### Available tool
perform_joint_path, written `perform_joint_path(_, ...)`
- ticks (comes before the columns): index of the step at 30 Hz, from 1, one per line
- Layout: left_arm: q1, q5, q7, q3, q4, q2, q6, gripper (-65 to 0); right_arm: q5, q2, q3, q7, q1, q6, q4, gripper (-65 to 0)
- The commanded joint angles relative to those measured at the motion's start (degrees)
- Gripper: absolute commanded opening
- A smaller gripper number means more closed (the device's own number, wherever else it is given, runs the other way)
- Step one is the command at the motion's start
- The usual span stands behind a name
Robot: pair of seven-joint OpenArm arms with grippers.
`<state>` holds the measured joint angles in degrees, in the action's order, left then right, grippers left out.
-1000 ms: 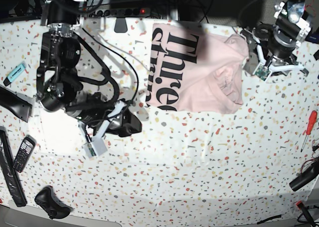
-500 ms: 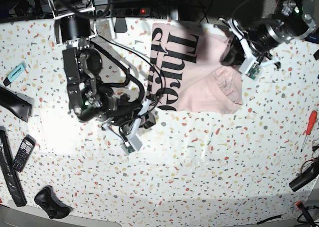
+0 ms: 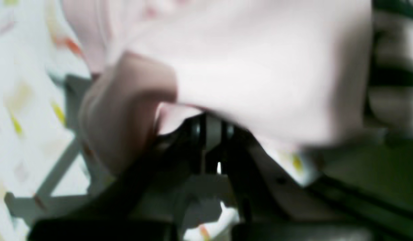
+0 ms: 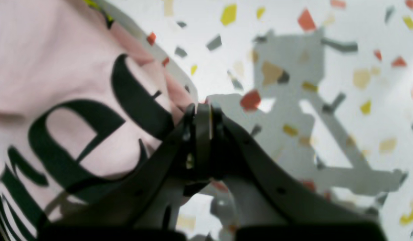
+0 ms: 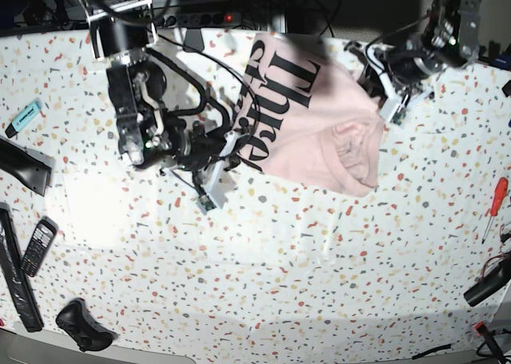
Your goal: Fold the T-shirt properly
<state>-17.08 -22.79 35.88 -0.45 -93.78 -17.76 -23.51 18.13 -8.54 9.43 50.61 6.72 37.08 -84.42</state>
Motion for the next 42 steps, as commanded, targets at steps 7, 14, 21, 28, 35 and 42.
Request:
perform_joint_path(7,7.93,0.87,-8.09,-0.26,4.83,-0.35,0.74,-65.0,1.57,0.31,-0.02,0.11,-7.45,0.85,-12.63,-65.0)
perform_joint_path(14,13.53,0.68,-11.56,-0.26,6.05,-0.35,-0.83,-65.0,4.79,0.44,1.22,-0.02,-13.81,0.90,-16.46,-65.0)
perform_joint_path(21,15.93,5.09,-11.98,-0.28,5.79,-1.62,-1.75,-65.0,4.74,0.37,2.80,0.07,-14.78,0.83,-17.27,-65.0)
perform_joint_path(28,16.06,9.77,-9.53,-0.28,-0.70,-6.45,8.13,-65.0,4.81,0.44,-1.03,-1.49,-13.62,0.46,-24.24,-65.0)
perform_joint_path(35,13.11,6.34,-8.07,-0.26,-10.16,-6.71,8.11,-65.0,4.76,2.91,-0.79,-2.71,-7.89,-0.68,-25.16,-65.0)
perform_joint_path(42,7.15,6.23,-9.99,-0.26,-10.03,-6.69,8.11,-65.0,4.31,10.54,1.53,-4.39,-1.70,-0.63,-19.52,-65.0)
